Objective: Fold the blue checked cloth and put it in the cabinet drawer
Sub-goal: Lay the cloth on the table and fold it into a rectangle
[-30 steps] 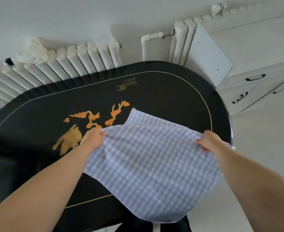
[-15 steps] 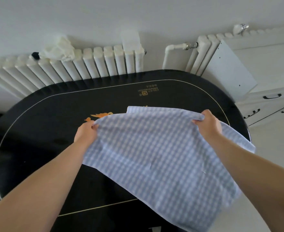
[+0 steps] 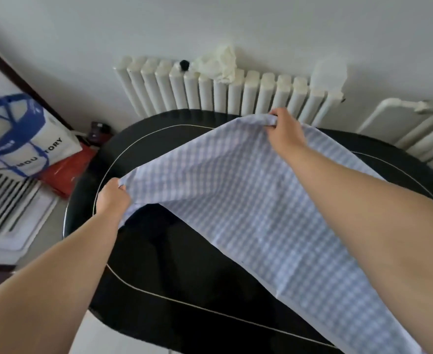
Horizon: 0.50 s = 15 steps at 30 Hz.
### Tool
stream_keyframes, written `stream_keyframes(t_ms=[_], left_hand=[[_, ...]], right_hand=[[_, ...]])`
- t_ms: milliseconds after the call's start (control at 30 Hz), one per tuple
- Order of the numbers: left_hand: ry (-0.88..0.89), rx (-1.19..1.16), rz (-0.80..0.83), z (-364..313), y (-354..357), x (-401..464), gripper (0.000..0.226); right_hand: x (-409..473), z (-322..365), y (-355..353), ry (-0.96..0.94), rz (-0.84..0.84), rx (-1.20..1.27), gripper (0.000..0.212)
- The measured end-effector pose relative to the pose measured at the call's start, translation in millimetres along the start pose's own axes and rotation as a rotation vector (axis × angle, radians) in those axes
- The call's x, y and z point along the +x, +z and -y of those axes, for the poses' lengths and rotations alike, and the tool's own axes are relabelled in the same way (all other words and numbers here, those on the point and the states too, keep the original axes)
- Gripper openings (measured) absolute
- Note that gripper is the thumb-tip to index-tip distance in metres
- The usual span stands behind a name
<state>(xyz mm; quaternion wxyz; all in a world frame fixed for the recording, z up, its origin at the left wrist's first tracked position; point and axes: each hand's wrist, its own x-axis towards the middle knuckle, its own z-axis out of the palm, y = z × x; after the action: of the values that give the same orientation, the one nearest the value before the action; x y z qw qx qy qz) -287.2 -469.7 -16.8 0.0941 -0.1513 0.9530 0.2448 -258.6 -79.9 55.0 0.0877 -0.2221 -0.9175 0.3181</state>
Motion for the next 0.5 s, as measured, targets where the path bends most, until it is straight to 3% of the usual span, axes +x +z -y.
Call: stream_keyframes(t_ms=[200, 367, 500], left_hand=[[-0.05, 0.186, -0.056, 46.5, -45.6, 37.4, 0.036], [0.099, 0.229, -0.17, 39.5, -57.5, 51.6, 0.026], [-0.013, 0.157, -0.13, 38.7, -50.2, 56.5, 0.024]], right_hand=[[-4.7, 33.7, 72.6, -0.058, 0.393, -0.054, 0.09], [-69.0, -14.2, 129.1, 0.0, 0.871, -0.364, 0.103], [-126.1, -54.7, 140.0, -0.013, 1.101, -0.63, 0.11]])
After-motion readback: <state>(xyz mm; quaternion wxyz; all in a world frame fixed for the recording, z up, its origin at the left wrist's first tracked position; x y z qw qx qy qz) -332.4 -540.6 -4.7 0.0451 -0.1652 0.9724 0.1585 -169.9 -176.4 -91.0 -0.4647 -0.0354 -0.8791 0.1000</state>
